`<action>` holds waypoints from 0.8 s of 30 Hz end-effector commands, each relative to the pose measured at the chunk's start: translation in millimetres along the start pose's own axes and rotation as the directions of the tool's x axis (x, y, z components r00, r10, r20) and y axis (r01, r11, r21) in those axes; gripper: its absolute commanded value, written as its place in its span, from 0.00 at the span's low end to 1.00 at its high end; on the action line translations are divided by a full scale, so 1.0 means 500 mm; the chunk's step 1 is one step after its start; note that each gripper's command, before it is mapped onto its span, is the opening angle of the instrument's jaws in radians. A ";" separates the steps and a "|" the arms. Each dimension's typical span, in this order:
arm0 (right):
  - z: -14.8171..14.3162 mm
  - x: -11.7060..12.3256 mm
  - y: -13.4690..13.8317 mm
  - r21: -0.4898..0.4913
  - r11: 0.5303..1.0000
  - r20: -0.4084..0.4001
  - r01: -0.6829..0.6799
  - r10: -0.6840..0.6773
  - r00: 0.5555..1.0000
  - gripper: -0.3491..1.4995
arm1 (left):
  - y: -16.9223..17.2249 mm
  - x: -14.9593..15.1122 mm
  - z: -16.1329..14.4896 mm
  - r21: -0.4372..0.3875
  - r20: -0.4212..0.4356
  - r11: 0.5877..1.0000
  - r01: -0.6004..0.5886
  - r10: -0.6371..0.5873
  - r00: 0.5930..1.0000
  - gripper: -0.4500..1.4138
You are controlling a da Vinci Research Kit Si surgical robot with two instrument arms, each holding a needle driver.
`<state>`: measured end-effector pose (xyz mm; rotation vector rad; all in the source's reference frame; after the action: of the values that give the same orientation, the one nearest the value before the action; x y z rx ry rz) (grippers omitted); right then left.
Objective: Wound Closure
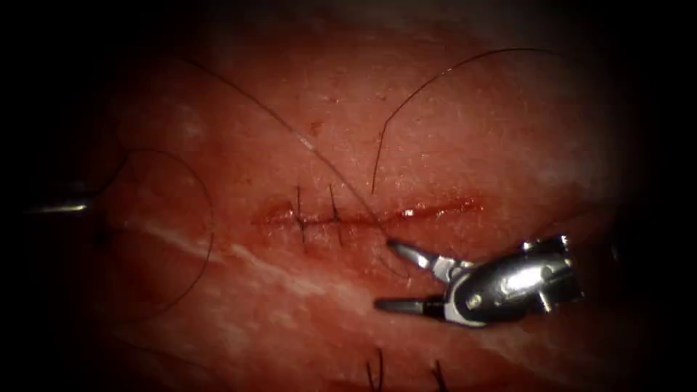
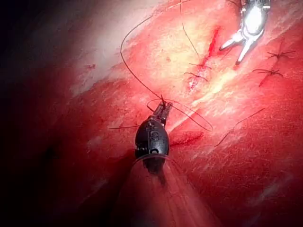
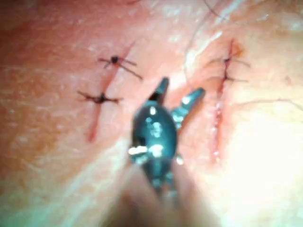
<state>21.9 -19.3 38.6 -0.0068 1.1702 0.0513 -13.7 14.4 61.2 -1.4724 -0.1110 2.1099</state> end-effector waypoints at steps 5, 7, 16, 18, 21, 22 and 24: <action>0.0011 -0.0015 -0.0006 0.026 0.999 -0.021 -0.037 0.037 0.999 0.00 | 0.0004 -0.0015 0.0015 -0.002 -0.001 1.000 0.002 -0.002 1.000 0.00; 0.0005 -0.0012 -0.0008 0.029 0.998 -0.023 -0.048 0.049 0.999 0.00 | 0.0005 -0.0015 0.0015 -0.002 -0.001 1.000 0.002 -0.002 1.000 0.00; -0.0038 0.0072 -0.0060 0.077 0.995 -0.016 -0.064 0.066 0.998 0.00 | 0.0004 -0.0018 0.0016 -0.002 -0.001 1.000 0.001 -0.001 1.000 0.00; -0.0045 0.0093 -0.0074 0.089 0.994 -0.022 -0.062 0.064 0.998 0.00 | 0.0004 -0.0019 0.0016 -0.002 -0.001 1.000 0.001 -0.001 1.000 0.00; -0.0056 0.0128 -0.0100 0.105 0.993 -0.028 -0.056 0.059 0.998 0.00 | 0.0003 -0.0020 0.0017 -0.002 -0.001 1.000 0.000 0.000 1.000 0.00; -0.0059 0.0138 -0.0107 0.112 0.992 -0.026 -0.054 0.058 0.998 0.00 | 0.0003 -0.0020 0.0017 -0.002 -0.001 1.000 0.000 0.000 1.000 0.00; -0.0067 0.0160 -0.0119 0.115 0.992 -0.025 -0.054 0.058 0.998 0.00 | 0.0003 -0.0020 0.0016 -0.002 -0.001 1.000 0.000 0.000 1.000 0.00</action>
<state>22.0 -23.6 29.6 0.1194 1.1987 0.0337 -13.7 14.3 61.4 -1.4736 -0.1090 2.1108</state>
